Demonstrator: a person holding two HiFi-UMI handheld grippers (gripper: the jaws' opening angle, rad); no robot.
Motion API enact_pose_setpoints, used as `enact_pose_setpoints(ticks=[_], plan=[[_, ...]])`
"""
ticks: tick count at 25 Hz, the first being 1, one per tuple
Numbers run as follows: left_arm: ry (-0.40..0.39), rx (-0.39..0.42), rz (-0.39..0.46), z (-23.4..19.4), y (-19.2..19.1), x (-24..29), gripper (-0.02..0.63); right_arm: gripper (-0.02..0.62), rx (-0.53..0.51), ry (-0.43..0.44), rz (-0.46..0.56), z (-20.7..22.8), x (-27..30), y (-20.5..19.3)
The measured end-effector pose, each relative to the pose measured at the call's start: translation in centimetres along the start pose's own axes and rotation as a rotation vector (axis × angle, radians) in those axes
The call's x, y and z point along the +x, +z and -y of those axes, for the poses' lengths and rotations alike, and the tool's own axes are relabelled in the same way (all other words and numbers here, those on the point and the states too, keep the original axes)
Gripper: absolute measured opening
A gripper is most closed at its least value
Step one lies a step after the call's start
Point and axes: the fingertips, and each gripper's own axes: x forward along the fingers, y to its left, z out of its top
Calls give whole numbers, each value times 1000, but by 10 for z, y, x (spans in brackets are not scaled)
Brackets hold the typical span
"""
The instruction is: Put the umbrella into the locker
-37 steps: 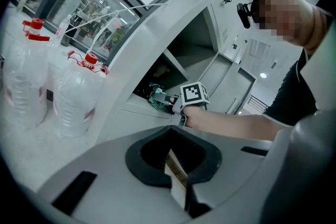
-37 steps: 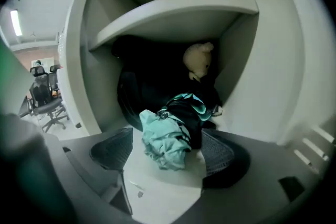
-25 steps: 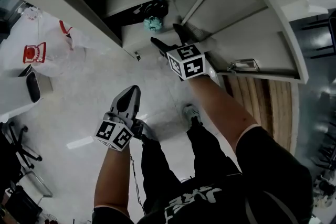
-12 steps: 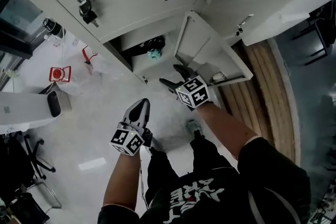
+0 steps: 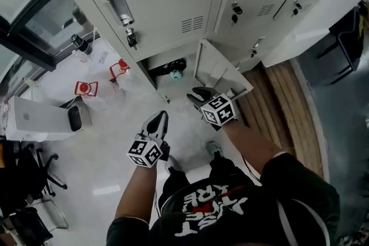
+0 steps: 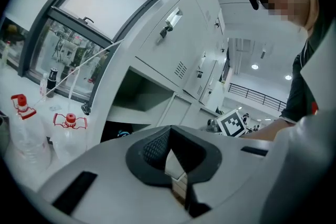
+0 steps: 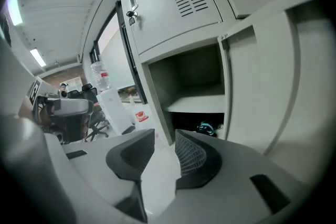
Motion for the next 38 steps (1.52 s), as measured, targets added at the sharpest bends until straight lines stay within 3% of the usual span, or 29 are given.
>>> enact_pose_setpoints(ticks=[11, 26, 38], plan=[[-20, 13, 46, 45, 68, -40, -5, 53, -12, 33, 20, -35, -64, 51], [-54, 83, 122, 99, 158, -73, -5, 35, -10, 140, 117, -81, -157, 139], [-32, 129, 146, 99, 179, -96, -5, 34, -20, 153, 182, -86, -185, 169]])
